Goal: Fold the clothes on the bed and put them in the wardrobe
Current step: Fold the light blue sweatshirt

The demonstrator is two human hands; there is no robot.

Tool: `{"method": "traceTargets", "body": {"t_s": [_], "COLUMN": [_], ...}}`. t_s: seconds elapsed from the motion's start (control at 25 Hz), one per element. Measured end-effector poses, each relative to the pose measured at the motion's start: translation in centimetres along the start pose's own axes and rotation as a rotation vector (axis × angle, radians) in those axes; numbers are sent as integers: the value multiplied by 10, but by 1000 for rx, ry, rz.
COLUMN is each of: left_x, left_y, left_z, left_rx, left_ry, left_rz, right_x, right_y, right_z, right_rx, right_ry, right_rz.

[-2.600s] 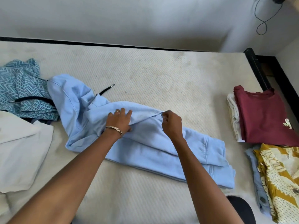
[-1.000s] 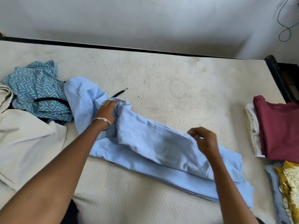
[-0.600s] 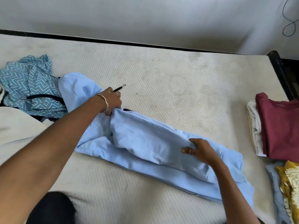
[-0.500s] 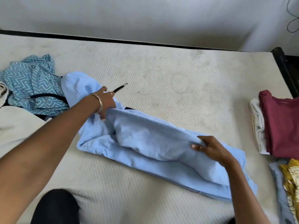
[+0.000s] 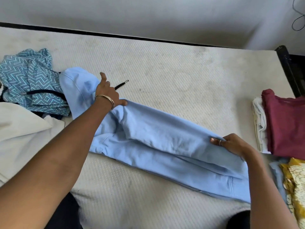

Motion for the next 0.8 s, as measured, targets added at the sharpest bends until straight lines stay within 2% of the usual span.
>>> {"method": "traceTargets", "body": {"t_s": [0.08,0.16,0.2,0.28,0.36,0.4,0.44,0.48,0.52,0.56,0.68,0.76,0.8], "left_x": [3,-4,-6,-3,8,9,1,-14,-32,-44,-46,-35,-34], "left_y": [-1,-8,-12,-2,43,77,115,152,178,191,189,182,182], "left_z": [3,-2,-8,-16,-27,-35,-40,-45,-53,-58,-54,-54,-55], "left_rx": [24,109,178,228,33,-114,-268,-359,-395,-394,-378,-376,-373], "left_ry": [-2,6,60,351,663,738,632,434,270,201,207,356,352], "left_rz": [105,161,112,-171,-481,-610,-684,-661,-587,-525,-493,-385,-317], "right_x": [-6,-5,-4,1,2,-1,-2,-2,0,2,18,21,19], "right_y": [4,5,8,15,23,26,26,27,29,28,26,27,30], "right_z": [8,13,13,6,-4,-6,-8,-10,-11,-11,-8,-8,-6], "right_rx": [-66,-75,-73,-85,-93,-86,-85,-89,-89,-72,-9,-4,-33], "right_ry": [15,114,168,283,369,384,387,383,376,367,286,246,264], "right_rz": [-110,-167,-167,-156,-141,-142,-146,-164,-202,-249,-227,-165,-171]}}
Point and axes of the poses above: each hand's wrist, its own z-axis towards the middle knuckle, its own x-axis out of the back of the hand, y = z × x, the point moved 8 cm from there along z, towards the middle knuckle, and after that the axes turned 11 degrees about -x, right-handed, at the moved point
